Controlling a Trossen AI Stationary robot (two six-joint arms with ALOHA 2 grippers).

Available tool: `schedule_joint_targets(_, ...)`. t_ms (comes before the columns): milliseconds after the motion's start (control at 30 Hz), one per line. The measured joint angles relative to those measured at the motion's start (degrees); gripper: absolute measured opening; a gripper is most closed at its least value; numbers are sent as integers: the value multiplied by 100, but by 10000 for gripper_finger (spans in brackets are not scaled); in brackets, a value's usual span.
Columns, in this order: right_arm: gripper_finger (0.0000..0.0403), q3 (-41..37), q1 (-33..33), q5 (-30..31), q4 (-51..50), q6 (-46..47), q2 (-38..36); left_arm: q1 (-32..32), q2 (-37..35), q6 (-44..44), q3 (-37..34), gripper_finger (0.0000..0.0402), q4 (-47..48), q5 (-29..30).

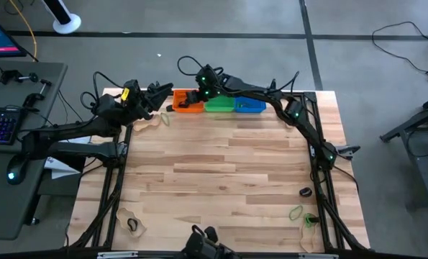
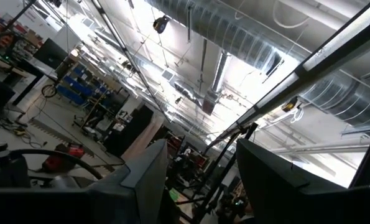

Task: Sort rubber bands into baskets
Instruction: Put the black rubber band into the orange basket

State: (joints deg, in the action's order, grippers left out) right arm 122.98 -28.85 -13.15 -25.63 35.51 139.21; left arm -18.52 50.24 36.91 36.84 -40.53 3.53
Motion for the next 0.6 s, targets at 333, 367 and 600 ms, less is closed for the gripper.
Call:
schedule_joint_targets(333,209,0,-343,634,-2496,-1973,-831,2,0,-87,0,186,4,0)
schedule_joint_targets(367,208,0,-386,824,-2868,-2265,-949,0,0,-102,0,186,7,0)
schedule_joint_targets(600,206,-718,-1030,1432,-4274,-2999,-1882,-22,0,-116,0,186,37,0)
